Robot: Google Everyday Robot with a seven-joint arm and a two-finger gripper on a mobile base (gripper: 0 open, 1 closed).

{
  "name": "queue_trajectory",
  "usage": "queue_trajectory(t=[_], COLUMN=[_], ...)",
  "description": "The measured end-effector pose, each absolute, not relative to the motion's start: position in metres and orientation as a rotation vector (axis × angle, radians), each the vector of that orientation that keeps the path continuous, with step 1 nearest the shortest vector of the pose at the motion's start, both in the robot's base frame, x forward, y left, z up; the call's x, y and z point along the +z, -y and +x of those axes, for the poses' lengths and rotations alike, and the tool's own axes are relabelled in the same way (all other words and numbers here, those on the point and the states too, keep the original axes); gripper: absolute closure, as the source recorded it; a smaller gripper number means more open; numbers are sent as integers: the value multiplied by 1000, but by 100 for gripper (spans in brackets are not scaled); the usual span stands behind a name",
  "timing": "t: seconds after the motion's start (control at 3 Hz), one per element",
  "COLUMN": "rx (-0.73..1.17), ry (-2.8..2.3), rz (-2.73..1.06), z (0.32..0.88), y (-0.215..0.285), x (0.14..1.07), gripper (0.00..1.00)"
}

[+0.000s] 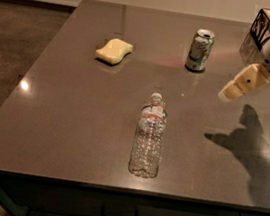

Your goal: Move 7up can near water bottle

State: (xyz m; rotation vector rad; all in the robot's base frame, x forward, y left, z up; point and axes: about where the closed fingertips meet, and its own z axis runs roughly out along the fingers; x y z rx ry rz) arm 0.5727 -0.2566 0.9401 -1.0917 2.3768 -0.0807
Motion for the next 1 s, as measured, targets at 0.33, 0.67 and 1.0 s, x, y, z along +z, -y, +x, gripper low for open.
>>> queue_trajectory(t=[0.33, 0.67, 1.0], rx=[-29, -6, 31], ry=[-2369, -2350, -2325], rz=[-927, -824, -736], z=[612, 651, 685], y=[265, 264, 262], x=[935, 931, 926], gripper=[0, 0, 0])
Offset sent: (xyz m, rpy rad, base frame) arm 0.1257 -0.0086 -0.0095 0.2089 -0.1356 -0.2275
